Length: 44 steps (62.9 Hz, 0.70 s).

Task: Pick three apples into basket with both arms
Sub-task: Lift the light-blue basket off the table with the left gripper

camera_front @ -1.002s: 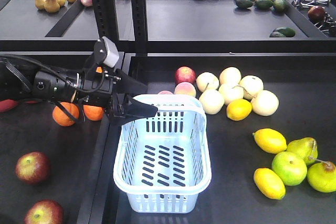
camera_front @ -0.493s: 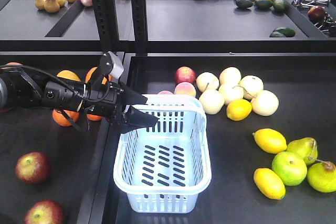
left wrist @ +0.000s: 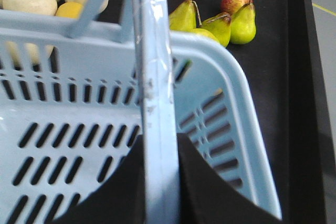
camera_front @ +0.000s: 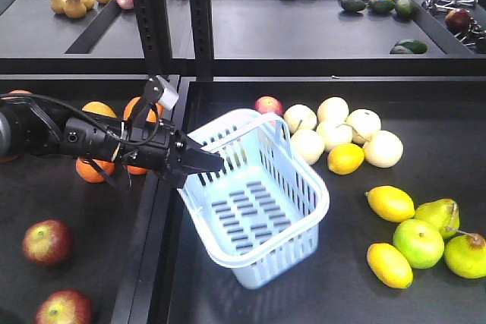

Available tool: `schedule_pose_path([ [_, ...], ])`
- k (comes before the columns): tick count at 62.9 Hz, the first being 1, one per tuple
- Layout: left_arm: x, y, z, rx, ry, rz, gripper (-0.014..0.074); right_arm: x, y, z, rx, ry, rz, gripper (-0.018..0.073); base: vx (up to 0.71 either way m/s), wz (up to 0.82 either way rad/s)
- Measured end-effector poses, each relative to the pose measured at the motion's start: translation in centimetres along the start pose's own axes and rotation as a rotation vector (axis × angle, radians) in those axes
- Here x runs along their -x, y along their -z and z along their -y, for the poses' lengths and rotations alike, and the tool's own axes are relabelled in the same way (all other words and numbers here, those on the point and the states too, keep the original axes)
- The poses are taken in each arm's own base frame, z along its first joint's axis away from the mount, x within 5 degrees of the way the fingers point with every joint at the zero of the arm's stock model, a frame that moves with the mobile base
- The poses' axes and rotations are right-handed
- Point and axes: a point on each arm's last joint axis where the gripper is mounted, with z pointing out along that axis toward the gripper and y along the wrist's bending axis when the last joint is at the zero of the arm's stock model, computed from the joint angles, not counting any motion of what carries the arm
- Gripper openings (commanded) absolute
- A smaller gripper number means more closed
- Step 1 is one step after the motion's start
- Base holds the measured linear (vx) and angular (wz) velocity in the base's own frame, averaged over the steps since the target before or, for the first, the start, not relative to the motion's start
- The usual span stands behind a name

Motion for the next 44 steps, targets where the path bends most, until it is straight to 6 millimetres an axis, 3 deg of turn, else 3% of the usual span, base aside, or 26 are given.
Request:
schedule_pose_path([
  [16,3.7,2.9,3.5,-0.042,0.041,0.072,-0.0008,0.0,0.0,0.0,0.0,0.0,0.0,-0.0004,0.0,0.0],
  [32,8.3,7.9,9.9,-0.093,0.058,0.167,-0.0008,0.0,0.0,0.0,0.0,0.0,0.0,-0.0004,0.0,0.0],
  [44,10.1,11.6,15.3,-0.163,0.055,0.207,-0.0008,0.0,0.0,0.0,0.0,0.0,0.0,-0.0004,0.0,0.0],
])
